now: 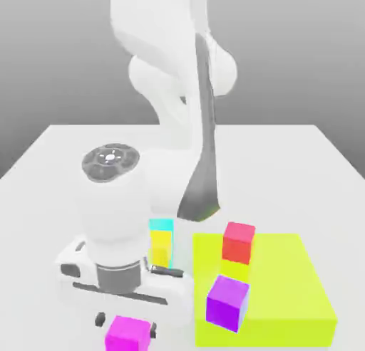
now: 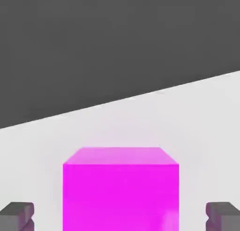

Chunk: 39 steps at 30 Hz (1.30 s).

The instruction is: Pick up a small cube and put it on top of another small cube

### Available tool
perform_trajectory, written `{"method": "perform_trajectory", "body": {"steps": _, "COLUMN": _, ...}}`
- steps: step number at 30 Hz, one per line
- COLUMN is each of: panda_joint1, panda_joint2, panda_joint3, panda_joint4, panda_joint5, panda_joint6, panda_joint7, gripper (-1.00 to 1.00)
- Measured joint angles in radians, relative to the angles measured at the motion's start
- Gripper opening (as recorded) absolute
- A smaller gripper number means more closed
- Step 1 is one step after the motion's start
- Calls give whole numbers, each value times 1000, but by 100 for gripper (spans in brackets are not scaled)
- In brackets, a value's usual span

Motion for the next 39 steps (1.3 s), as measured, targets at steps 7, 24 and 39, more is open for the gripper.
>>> {"method": "perform_trajectory", "body": {"steps": 7, "panda_joint1": 2, "panda_joint2": -24, "panda_joint3": -3, "panda_joint4": -5, "panda_joint5": -6, "panda_joint6": -19, "panda_joint7": 4, "gripper": -100}}
{"method": "perform_trajectory", "body": {"steps": 24, "panda_joint1": 200, "panda_joint2": -628, "panda_joint3": 102, "panda_joint4": -308, "panda_joint5": -52, "panda_joint6": -320, "panda_joint7": -389, "gripper": -100}}
{"method": "perform_trajectory", "body": {"steps": 39, "panda_joint1": 333, "panda_joint2": -691, "panda_joint3": 145, "panda_joint4": -505, "panda_joint5": -38, "panda_joint6": -186, "panda_joint7": -636, "gripper": 100}}
